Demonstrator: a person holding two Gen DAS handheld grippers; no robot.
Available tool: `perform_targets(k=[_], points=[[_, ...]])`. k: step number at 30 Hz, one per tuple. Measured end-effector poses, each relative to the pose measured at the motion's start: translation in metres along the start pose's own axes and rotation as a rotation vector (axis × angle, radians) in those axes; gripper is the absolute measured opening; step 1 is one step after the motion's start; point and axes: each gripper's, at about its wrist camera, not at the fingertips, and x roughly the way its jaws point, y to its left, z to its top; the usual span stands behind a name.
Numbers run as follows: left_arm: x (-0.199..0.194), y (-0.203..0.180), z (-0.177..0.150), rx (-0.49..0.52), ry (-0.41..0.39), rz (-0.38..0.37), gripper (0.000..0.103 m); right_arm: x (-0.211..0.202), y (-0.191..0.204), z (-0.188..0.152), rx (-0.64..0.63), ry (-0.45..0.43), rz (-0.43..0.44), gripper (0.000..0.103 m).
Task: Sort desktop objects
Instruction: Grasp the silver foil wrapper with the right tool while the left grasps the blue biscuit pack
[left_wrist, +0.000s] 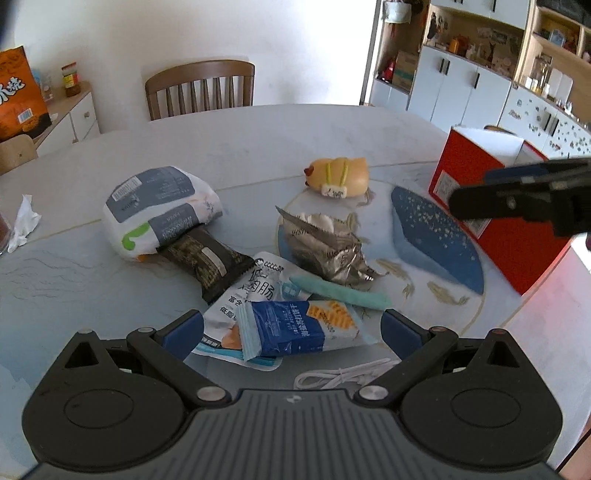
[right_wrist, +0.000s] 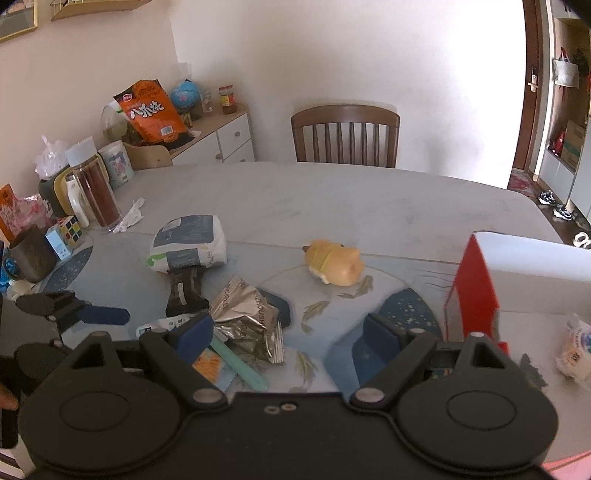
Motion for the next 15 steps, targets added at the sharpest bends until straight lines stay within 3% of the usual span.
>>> perform_targets(k=[9, 15], points=[[0.022, -0.015, -0.002, 0.018, 0.01, 0.037, 0.102, 0.025, 0.015, 0.005, -0.029, 0.005, 0.007, 0.089], [0.029, -0.03, -0.005, 0.035, -0.007, 0.116, 0.102, 0.04, 0.022, 0.013, -0.041, 0.014, 0.012, 0.089]])
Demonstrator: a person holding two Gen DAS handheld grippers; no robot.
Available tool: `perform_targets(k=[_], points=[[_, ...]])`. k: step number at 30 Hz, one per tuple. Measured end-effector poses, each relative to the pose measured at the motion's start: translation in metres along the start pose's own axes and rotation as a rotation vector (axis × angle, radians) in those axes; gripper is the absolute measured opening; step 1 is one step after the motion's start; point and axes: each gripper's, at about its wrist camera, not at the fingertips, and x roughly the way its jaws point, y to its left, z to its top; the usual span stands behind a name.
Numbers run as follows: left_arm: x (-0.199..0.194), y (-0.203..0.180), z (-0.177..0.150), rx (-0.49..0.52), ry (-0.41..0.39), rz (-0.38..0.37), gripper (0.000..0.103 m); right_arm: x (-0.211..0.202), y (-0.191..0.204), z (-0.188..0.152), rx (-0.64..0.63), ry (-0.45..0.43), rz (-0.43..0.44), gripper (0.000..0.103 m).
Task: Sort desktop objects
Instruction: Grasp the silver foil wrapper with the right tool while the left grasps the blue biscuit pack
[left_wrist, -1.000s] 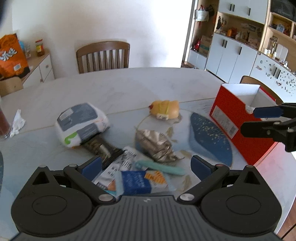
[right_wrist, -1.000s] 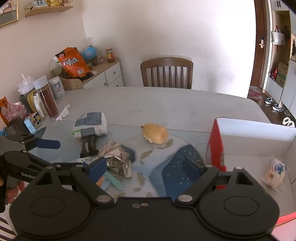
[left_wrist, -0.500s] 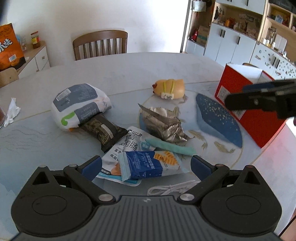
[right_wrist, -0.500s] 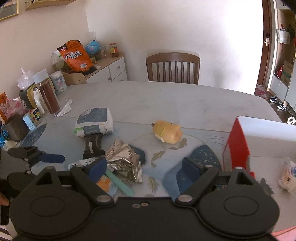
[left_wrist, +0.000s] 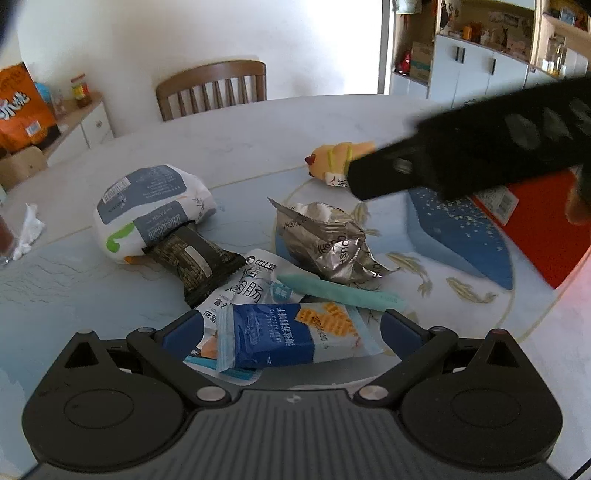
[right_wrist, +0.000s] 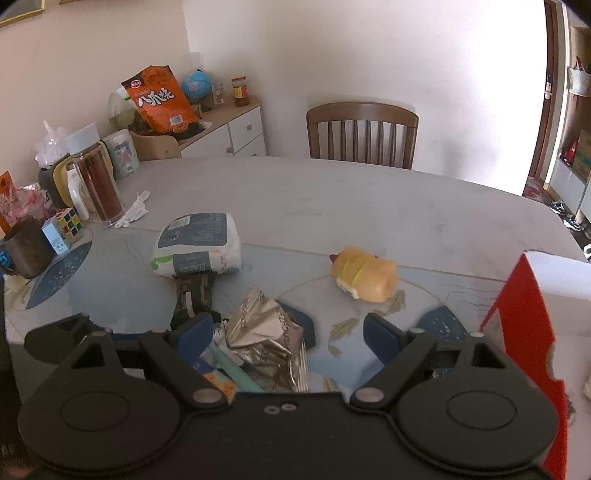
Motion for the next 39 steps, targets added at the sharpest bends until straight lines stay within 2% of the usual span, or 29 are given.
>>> perform_targets(k=[11, 19, 26, 35, 38, 39], points=[[0.012, -0.009, -0.005, 0.006, 0.009, 0.034, 0.102, 0.048, 0.0, 0.004, 0.032, 0.078, -0.014, 0.089], [0.019, -0.012, -0.007, 0.024, 0.019, 0.051, 0.102, 0.071, 0.003, 0.003, 0.053, 0.16, 0.067, 0.087], [0.021, -0.012, -0.009, 0.02, 0.02, 0.048, 0.102, 0.081, -0.004, -0.002, 0.122, 0.198, 0.08, 0.086], [0.021, -0.01, -0.011, 0.019, 0.016, 0.045, 0.101, 0.076, -0.007, 0.001, 0.118, 0.173, 0.087, 0.072], [0.019, -0.009, -0.011, 0.012, 0.011, 0.047, 0.1, 0.073, -0.008, 0.002, 0.126, 0.157, 0.085, 0.058], [0.019, -0.008, -0.011, 0.006, 0.01, 0.048, 0.099, 0.072, -0.008, 0.003, 0.126, 0.154, 0.075, 0.048]])
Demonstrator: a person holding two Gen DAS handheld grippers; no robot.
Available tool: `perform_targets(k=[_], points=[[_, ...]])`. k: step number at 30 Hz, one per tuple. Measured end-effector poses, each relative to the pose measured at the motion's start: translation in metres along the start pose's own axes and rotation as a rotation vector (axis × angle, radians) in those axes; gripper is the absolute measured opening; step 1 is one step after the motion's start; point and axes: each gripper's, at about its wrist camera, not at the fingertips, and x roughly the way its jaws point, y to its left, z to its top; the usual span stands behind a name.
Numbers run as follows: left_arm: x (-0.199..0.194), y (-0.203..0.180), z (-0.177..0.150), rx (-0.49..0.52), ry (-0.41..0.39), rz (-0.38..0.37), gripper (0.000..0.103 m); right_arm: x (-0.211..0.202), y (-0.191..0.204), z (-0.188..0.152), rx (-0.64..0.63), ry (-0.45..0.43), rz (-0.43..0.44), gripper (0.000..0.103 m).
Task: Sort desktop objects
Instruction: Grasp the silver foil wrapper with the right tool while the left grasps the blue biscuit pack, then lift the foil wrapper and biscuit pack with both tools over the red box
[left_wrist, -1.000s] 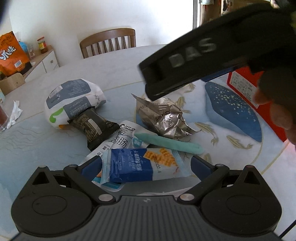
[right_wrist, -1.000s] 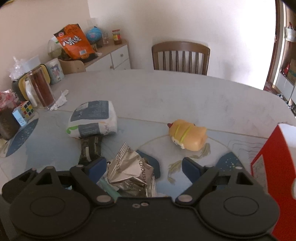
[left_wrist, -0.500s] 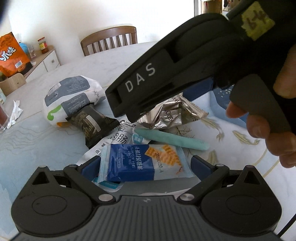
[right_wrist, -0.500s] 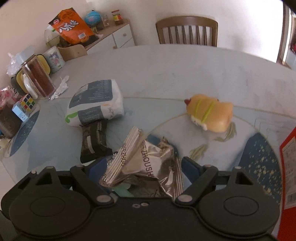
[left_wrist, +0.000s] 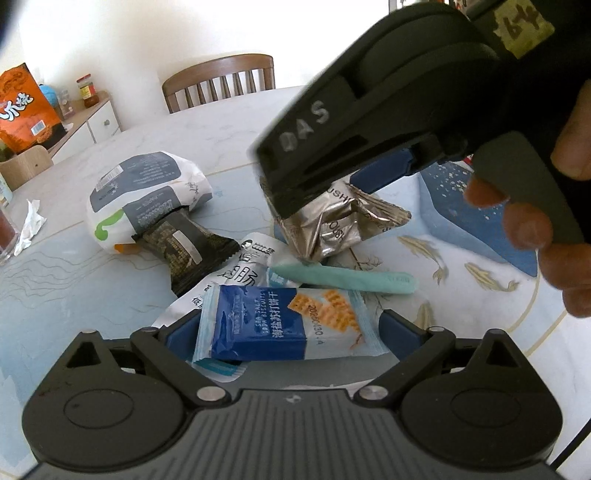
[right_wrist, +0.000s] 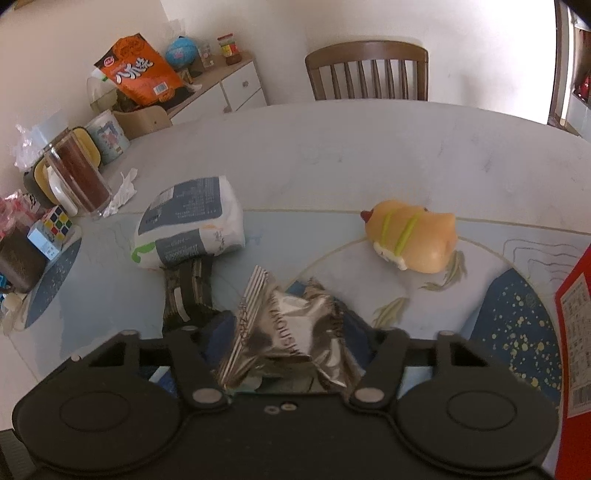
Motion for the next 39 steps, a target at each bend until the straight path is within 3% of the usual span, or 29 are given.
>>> perform_targets(k=[8, 17, 24, 28, 39], points=[[-0.002, 0.004, -0.001, -0.019, -0.004, -0.002, 0.09, 0.0, -0.007, 0.001, 0.03, 0.004, -0.005, 0.044], [-0.003, 0.006, -0.002, -0.013, -0.007, -0.003, 0.087, 0.008, -0.001, 0.002, 0.001, 0.014, -0.025, 0.057], [-0.007, 0.008, -0.003, -0.014, -0.022, 0.002, 0.08, 0.004, 0.002, 0.002, -0.018, 0.011, -0.006, 0.036], [-0.01, 0.008, -0.004, -0.016, -0.029, -0.008, 0.078, -0.002, 0.003, 0.001, -0.009, -0.001, -0.01, 0.031], [-0.028, 0.007, 0.002, -0.022, -0.057, -0.027, 0.078, -0.033, -0.003, 0.007, 0.015, -0.058, -0.017, 0.031]])
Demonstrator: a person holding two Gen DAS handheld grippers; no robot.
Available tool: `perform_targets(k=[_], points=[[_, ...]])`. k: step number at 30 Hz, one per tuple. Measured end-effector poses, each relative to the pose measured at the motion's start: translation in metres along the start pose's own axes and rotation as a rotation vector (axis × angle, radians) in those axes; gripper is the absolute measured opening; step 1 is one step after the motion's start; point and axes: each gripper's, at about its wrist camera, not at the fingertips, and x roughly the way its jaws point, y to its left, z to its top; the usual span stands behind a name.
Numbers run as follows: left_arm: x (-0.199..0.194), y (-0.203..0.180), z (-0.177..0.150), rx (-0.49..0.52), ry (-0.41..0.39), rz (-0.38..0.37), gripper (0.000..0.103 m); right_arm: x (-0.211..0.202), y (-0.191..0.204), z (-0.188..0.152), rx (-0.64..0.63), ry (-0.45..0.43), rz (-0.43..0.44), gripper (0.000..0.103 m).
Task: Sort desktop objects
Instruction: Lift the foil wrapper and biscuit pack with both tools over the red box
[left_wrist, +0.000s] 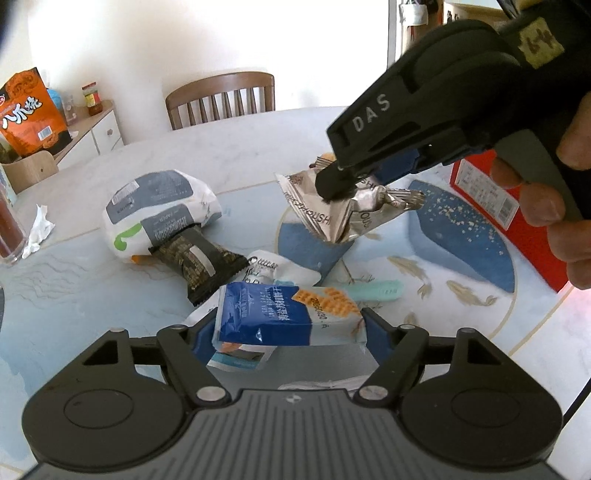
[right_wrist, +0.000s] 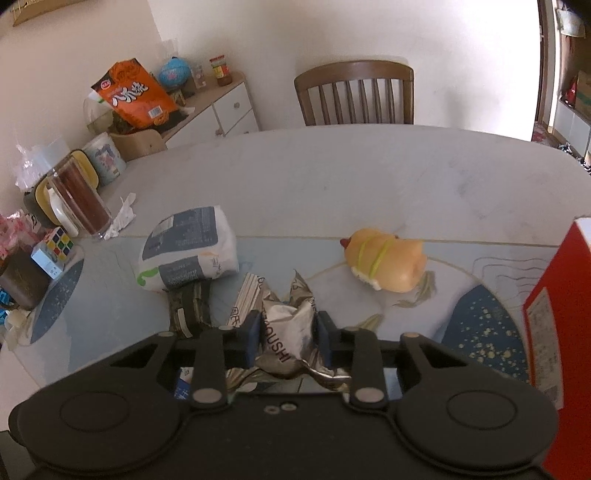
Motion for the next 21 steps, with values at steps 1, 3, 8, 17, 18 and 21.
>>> perform_targets(k=[1, 3, 8, 17, 18, 21], points=[[-0.002, 0.0, 0.001, 0.002, -0.004, -0.002, 0.078, -0.002, -0.001, 0.0, 0.003, -0.004, -0.001, 0.031], [-0.006, -0.001, 0.003, 0.005, -0.009, -0.006, 0.078, -0.008, -0.003, 0.0, 0.011, -0.01, -0.001, 0.031], [-0.017, -0.005, 0.009, 0.002, -0.026, -0.02, 0.078, -0.026, -0.009, 0.0, 0.023, -0.033, -0.007, 0.031], [-0.035, -0.022, 0.028, 0.01, -0.074, -0.058, 0.078, -0.063, -0.02, 0.002, 0.029, -0.073, -0.028, 0.031], [-0.037, -0.024, 0.03, 0.01, -0.08, -0.062, 0.078, -0.069, -0.022, 0.002, 0.03, -0.079, -0.031, 0.031], [-0.044, -0.03, 0.038, 0.014, -0.097, -0.071, 0.078, -0.083, -0.028, 0.003, 0.038, -0.098, -0.038, 0.031]])
